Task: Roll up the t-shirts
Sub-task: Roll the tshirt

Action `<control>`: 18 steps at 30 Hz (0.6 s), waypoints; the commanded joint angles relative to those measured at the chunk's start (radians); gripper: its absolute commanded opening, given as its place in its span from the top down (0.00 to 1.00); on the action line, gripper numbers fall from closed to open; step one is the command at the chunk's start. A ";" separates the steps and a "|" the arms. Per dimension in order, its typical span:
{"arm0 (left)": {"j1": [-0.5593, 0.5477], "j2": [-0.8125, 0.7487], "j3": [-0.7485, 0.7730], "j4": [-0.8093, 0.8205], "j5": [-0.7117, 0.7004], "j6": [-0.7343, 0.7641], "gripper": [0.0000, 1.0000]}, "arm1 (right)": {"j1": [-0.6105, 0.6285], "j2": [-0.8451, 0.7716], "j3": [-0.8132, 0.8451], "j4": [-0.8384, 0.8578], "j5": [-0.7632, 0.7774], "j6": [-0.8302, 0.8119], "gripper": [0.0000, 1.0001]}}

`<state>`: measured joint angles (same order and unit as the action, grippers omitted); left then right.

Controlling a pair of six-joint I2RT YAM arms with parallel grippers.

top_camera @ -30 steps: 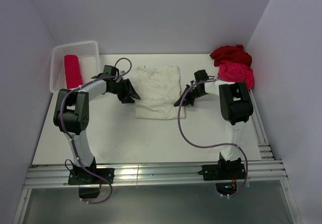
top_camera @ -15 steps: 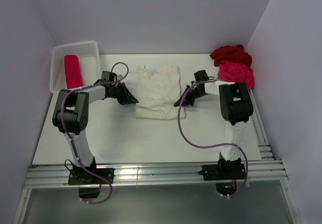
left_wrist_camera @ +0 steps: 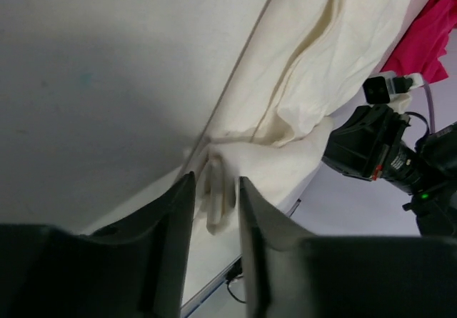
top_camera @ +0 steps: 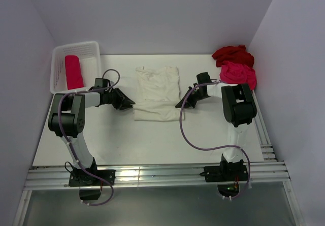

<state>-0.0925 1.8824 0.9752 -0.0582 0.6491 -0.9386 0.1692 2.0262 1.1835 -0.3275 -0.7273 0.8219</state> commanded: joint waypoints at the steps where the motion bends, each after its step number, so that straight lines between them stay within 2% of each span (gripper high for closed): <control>1: 0.013 -0.046 0.088 0.015 -0.005 0.024 0.62 | -0.019 -0.040 -0.015 0.013 0.043 -0.003 1.00; 2: 0.008 -0.055 0.103 0.000 -0.002 0.033 0.47 | -0.019 -0.040 -0.015 0.013 0.045 -0.004 1.00; 4: 0.005 -0.083 0.126 -0.043 -0.005 0.067 0.35 | -0.017 -0.041 -0.010 0.010 0.045 -0.007 1.00; 11: 0.004 -0.198 0.097 -0.167 -0.017 0.208 0.33 | -0.017 -0.069 -0.004 0.010 0.032 -0.018 1.00; 18: -0.047 -0.302 -0.046 -0.187 -0.051 0.302 0.35 | -0.017 -0.064 0.005 0.008 0.028 -0.015 1.00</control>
<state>-0.1059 1.6222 0.9718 -0.2100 0.6266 -0.7216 0.1627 2.0045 1.1831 -0.3267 -0.7177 0.8165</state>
